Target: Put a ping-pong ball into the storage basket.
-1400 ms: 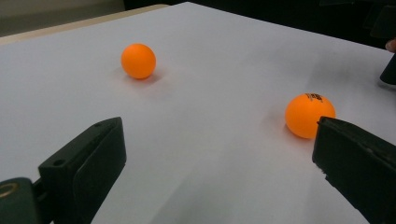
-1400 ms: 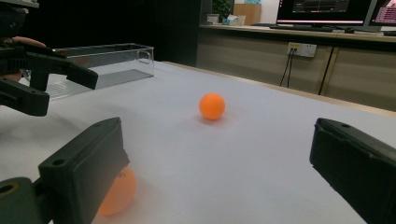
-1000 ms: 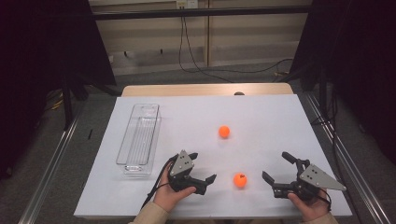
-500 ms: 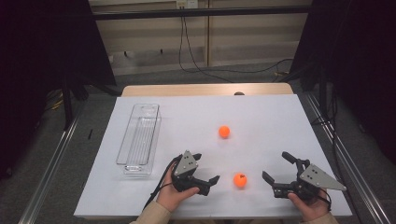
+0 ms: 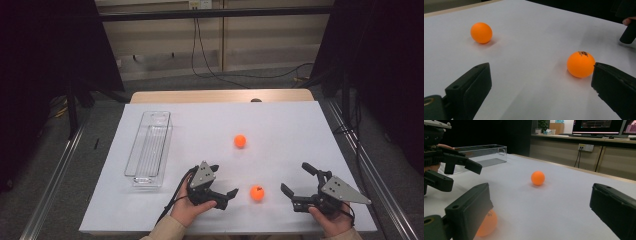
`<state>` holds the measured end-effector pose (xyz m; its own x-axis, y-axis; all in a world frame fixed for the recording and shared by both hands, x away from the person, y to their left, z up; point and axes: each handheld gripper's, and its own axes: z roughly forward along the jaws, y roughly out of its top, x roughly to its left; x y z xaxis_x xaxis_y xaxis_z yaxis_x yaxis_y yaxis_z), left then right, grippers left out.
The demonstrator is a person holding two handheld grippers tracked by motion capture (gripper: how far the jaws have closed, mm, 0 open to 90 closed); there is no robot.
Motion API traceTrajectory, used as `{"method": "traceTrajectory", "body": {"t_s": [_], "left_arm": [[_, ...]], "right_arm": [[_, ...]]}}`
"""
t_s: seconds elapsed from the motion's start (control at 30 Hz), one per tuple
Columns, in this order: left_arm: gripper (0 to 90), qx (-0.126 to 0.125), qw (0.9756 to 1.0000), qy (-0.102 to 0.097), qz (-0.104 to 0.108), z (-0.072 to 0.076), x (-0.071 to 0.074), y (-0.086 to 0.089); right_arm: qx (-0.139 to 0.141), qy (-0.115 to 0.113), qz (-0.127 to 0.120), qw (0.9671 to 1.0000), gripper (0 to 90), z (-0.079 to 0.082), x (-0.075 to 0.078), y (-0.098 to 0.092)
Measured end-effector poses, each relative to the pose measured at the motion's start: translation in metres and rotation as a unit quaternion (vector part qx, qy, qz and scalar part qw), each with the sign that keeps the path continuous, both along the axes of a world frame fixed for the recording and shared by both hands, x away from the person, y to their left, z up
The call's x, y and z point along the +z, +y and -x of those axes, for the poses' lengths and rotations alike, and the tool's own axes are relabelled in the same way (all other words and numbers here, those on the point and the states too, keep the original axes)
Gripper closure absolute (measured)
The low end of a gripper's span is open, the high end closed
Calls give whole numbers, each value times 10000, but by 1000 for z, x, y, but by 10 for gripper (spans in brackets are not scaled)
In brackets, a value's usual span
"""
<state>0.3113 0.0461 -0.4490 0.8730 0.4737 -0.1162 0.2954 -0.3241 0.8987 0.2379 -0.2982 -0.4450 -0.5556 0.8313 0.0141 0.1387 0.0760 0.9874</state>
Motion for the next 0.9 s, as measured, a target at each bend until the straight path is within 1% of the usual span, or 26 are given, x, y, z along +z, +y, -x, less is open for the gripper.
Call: {"method": "traceTrajectory", "body": {"t_s": [0.07,0.33,0.43,0.5,0.53,0.67,0.83,0.87,0.9], "left_arm": [[30,-18,10000,-23,-20,0,0,-1],[29,-37,10000,-5,-23,0,0,-4],[30,-23,10000,7,29,0,-1,-6],[30,-49,10000,15,16,0,-1,-7],[30,-73,10000,20,-24,0,-1,-8],[30,-91,9999,42,-9,0,-2,-10],[30,-119,9999,38,-44,0,-2,-11],[30,-112,9999,55,-8,0,-2,-12],[30,-126,9999,46,-43,0,-2,-12]], "right_arm": [[2,-10,5,10000,28,0,0,0],[-9,-7,-6,10000,28,0,0,0],[-10,-9,-4,10000,28,0,0,0],[-11,-9,-4,10000,28,0,0,0],[-11,-9,-4,10000,28,0,0,0],[-12,-11,-4,10000,28,0,0,0],[-7,-17,1,10000,28,0,0,0],[-9,-17,1,10000,28,0,0,0],[-7,-18,-1,10000,28,0,0,0]]}}
